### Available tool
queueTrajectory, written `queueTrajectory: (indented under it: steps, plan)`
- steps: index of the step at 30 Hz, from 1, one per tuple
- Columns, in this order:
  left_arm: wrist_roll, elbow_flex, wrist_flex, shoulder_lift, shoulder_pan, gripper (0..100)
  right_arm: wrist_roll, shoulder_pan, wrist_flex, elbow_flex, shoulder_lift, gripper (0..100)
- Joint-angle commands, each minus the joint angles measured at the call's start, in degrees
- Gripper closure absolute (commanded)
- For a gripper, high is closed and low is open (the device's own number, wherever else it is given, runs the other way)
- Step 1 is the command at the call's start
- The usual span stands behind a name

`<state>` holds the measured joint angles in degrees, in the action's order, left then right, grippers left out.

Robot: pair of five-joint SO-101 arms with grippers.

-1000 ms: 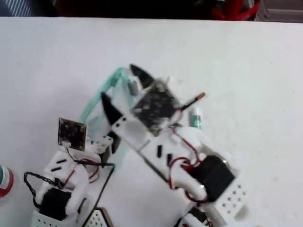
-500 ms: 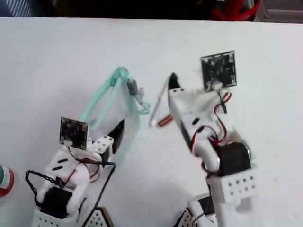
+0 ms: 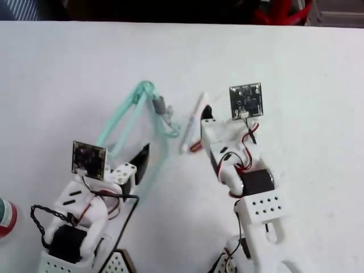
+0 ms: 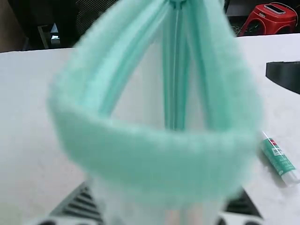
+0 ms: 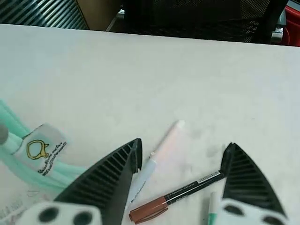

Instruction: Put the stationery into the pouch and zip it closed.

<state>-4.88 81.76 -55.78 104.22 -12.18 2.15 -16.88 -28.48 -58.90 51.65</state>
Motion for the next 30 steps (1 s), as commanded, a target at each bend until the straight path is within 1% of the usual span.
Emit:
queueTrajectory:
  steps: [1, 25, 27, 30]
  plan:
    - [0.53, -0.18, 1.23, -0.13, -0.48, 80, 0.35, 0.22, 1.19, 0.53, 0.40, 73.3]
    - [0.53, -0.09, 1.32, -0.13, -0.57, 80, 0.35, 0.22, 0.92, 0.44, 0.40, 73.3]
    - [0.53, -0.18, 1.41, -0.13, -0.57, 79, -0.09, 0.22, -1.54, 2.99, 0.31, 73.4]
    - [0.53, -0.18, 1.49, -0.13, -0.66, 79, -0.09, 0.31, -8.04, 12.13, -2.95, 73.4]
